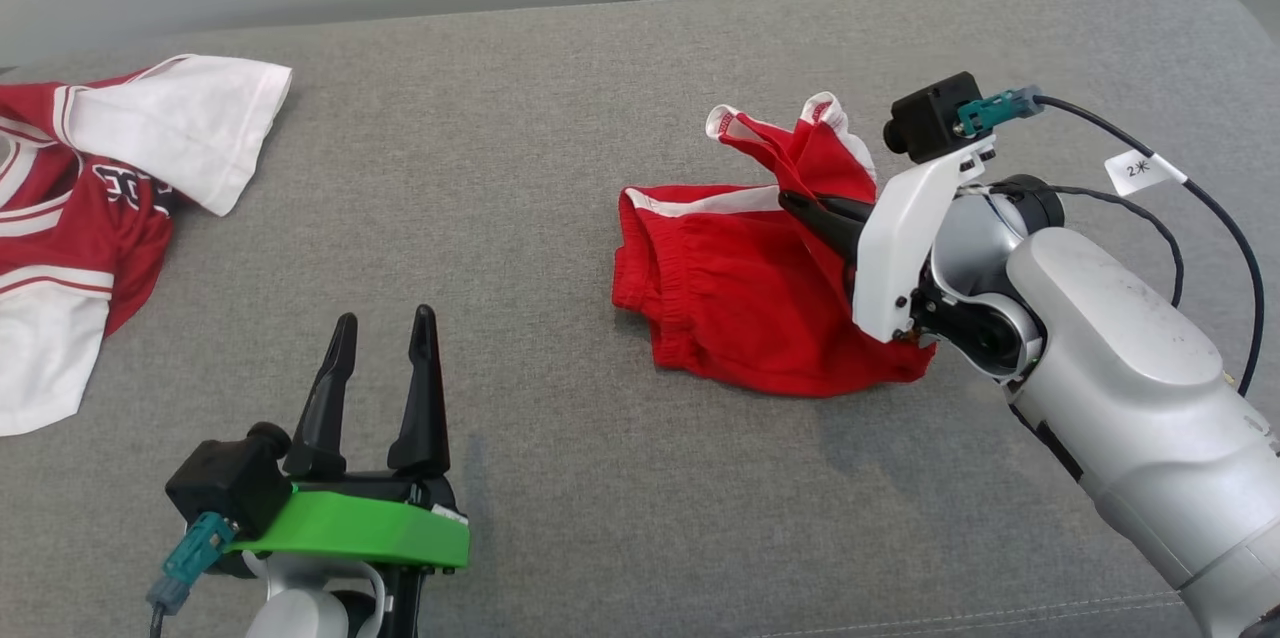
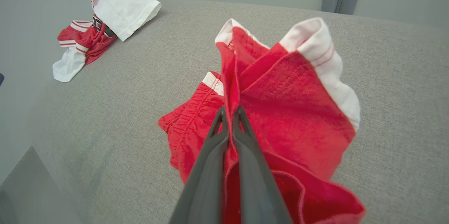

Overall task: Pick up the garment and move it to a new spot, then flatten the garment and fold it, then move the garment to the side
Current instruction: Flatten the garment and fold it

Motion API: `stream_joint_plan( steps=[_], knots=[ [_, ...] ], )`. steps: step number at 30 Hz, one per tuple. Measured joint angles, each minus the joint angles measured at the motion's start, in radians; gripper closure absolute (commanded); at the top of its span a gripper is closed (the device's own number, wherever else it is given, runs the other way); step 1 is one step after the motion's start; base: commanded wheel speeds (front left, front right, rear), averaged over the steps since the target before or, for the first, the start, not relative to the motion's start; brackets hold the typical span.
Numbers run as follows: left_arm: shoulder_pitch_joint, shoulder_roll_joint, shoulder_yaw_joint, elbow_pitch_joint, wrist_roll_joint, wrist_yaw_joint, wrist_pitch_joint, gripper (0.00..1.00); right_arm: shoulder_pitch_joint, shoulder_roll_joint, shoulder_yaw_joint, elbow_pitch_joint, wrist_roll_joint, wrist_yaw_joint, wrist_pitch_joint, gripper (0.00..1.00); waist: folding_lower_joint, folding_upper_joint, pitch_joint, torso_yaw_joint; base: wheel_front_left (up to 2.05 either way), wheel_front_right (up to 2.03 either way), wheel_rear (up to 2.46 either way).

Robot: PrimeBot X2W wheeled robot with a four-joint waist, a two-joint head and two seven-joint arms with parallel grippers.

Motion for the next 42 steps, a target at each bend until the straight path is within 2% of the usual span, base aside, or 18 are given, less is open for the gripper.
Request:
stream_joint_plan(
  steps=[20, 21, 22, 24, 25, 26, 35, 42],
  knots=[
    [-0.036, 0.0, -0.043, 0.0, -0.042, 0.001, 0.0, 0.0, -0.059, 0.092, 0.053, 0.213, -0.036, 0.0, 0.04, 1.0, 0.0, 0.0, 0.017, 0.151, 0.0, 0.0, 0.0],
    [-0.036, 0.0, -0.042, 0.001, -0.044, 0.001, 0.0, 0.0, -0.06, 0.096, 0.056, 0.222, -0.039, 0.0, 0.04, 0.92, 0.0, 0.0, 0.017, 0.156, 0.0, 0.0, 0.0],
    [-0.036, 0.0, -0.042, 0.001, -0.044, 0.001, 0.0, 0.0, -0.06, 0.096, 0.056, 0.222, -0.039, 0.0, 0.04, 0.89, 0.0, 0.0, 0.017, 0.156, 0.0, 0.0, 0.0],
    [-0.036, 0.0, -0.035, 0.002, -0.044, 0.004, 0.0, 0.0, -0.065, 0.106, 0.065, 0.25, -0.047, 0.0, 0.04, 0.67, 0.0, 0.0, 0.01, 0.166, 0.0, 0.0, 0.0],
    [-0.036, 0.0, -0.035, 0.002, -0.044, 0.004, 0.0, 0.0, -0.065, 0.106, 0.065, 0.25, -0.047, 0.0, 0.04, 0.53, 0.0, 0.0, 0.01, 0.166, 0.0, 0.0, 0.0],
    [-0.036, 0.0, -0.03, 0.001, -0.043, 0.005, 0.0, 0.0, -0.075, 0.117, 0.069, 0.259, -0.049, 0.0, 0.039, 0.02, 0.0, 0.0, 0.005, 0.168, 0.0, 0.0, 0.0],
    [-0.034, 0.0, -0.011, 0.005, -0.042, 0.01, 0.0, 0.0, -0.097, 0.148, 0.111, 0.29, -0.083, 0.0, 0.018, 0.0, 0.0, 0.0, -0.019, 0.149, 0.0, 0.0, 0.0],
    [-0.016, 0.0, 0.001, 0.008, -0.032, 0.011, 0.0, 0.0, -0.121, 0.155, 0.1, 0.29, -0.088, 0.0, -0.035, 0.0, 0.0, 0.0, -0.045, 0.117, 0.0, 0.0, 0.0]
  ],
)
